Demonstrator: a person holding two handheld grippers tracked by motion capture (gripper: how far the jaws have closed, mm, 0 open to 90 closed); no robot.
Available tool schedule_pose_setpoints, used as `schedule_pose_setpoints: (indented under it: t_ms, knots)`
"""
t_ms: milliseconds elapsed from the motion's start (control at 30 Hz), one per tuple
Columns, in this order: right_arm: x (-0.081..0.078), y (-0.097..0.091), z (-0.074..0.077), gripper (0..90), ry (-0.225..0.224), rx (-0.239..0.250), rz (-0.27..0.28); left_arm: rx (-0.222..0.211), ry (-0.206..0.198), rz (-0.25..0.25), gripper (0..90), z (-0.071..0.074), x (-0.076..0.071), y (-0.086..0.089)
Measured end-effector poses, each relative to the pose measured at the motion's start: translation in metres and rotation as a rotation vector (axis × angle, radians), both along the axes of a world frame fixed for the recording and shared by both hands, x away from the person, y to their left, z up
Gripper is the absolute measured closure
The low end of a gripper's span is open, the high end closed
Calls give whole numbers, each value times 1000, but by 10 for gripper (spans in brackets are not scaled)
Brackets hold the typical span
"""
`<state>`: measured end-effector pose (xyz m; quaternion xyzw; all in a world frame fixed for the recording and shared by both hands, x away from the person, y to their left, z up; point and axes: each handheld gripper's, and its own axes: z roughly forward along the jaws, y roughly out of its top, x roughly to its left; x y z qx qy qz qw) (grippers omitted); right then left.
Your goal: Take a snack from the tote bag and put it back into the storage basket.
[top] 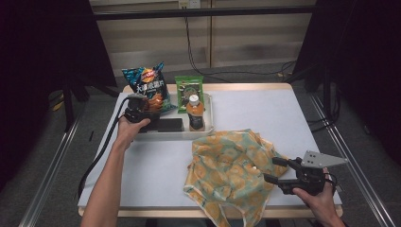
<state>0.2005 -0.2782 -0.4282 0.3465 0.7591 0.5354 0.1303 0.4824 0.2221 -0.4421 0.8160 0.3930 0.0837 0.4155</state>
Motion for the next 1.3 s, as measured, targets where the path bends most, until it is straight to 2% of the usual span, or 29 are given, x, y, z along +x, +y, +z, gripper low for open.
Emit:
schedule_pose_setpoints:
  t_ms: [67, 100, 233, 333, 533, 567, 700, 767, 800, 867, 933, 1000, 1067, 1133, 1300]
  knots:
    - [0, -1, 0, 301, 2, 2, -8, 11, -18, 7, 898, 1, -3, 1]
    - [0, -1, 0, 301, -1, 2, -10, -12, -27, 12, 894, 1, -5, 2]
    - [1, -4, 0, 290, 0, 10, -26, -44, -71, 22, 880, 7, -14, 9]
    - [1, -4, 0, 290, 2, 11, -29, -56, -73, 20, 815, 12, -20, 13]
    - [2, -3, 0, 285, 0, 13, -31, -57, -131, -33, 581, 24, -42, 14]
    - [2, -3, 0, 285, -1, 12, -34, -47, -139, -32, 552, 26, -45, 14]
    - [2, -4, 0, 279, -6, 13, -37, -53, -157, -38, 355, 36, -58, 16]
    - [1, -5, 0, 277, -2, 15, -44, -41, -174, -17, 271, 40, -66, 17]
    - [1, -5, 0, 276, -3, 15, -45, -48, -179, -11, 242, 41, -69, 18]
    - [1, -5, 1, 273, -4, 18, -49, -31, -178, -19, 186, 42, -76, 20]
    - [1, -6, 1, 270, -6, 16, -49, -16, -194, -24, 159, 44, -83, 22]
    - [1, -7, 0, 269, -3, 17, -56, -7, -202, -9, 109, 46, -91, 25]
    - [1, -7, 0, 267, -3, 15, -58, -14, -203, -8, 90, 47, -98, 30]
    - [2, -7, 0, 266, -3, 16, -57, -41, -202, -18, 74, 49, -104, 34]
    - [2, -6, 0, 263, -3, 12, -60, -64, -237, -23, 49, 56, -122, 45]
